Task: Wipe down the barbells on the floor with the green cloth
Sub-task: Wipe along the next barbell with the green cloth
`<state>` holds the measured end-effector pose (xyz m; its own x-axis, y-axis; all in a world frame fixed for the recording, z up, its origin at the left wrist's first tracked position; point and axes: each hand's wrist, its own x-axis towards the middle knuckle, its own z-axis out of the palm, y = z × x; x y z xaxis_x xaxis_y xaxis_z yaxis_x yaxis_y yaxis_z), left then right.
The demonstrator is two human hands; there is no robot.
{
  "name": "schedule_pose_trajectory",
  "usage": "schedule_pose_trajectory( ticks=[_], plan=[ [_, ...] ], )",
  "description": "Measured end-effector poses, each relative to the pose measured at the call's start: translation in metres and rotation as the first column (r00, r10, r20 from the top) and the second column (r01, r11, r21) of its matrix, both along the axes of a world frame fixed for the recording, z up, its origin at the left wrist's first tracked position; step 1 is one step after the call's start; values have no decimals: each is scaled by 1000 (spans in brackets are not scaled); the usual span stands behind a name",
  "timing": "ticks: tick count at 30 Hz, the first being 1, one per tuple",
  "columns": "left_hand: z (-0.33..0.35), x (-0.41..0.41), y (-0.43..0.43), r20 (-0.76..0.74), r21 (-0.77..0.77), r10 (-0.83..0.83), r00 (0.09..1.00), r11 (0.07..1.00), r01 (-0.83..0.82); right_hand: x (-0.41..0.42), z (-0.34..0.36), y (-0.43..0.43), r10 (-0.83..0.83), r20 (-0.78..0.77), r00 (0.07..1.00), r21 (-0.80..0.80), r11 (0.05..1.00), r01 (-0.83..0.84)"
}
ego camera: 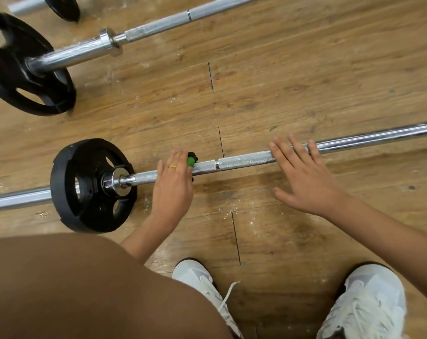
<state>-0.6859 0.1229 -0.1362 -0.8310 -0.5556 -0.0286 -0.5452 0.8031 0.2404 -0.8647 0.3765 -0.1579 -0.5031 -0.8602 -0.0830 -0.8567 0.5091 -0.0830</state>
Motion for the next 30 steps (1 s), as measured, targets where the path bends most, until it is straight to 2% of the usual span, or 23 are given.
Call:
schedule_pose_trajectory(
  ticks=[3, 9, 12, 16, 22, 26, 30],
  plan=[
    [6, 1, -6, 15, 48, 31, 999, 998, -31, 2, -3, 2, 5, -23, 1000, -5, 1000, -6],
    [5, 2, 20, -16, 135, -81, 997, 987, 83, 9, -11, 7, -5, -91, 996, -58, 998, -1],
    [8, 2, 7, 15, 157, -69, 997, 985, 66, 12, -17, 12, 0, -113, 994, -88, 996, -10],
    [6, 8, 15, -11, 150, -15, 1000, 989, 16, 19, -22, 15, -13, -135, 991, -127, 992, -4],
    [3, 27, 23, -2, 96, -130, 991, 987, 130, 29, -31, 22, -17, -176, 984, -145, 989, -9],
    [3, 33, 13, 12, 129, -7, 1000, 992, 5, 35, -35, 26, -21, -183, 983, -178, 984, -12],
    [-1, 42, 44, -25, 118, -51, 998, 992, 54, 42, -38, 30, -32, -193, 981, -213, 977, -10]
  ],
)
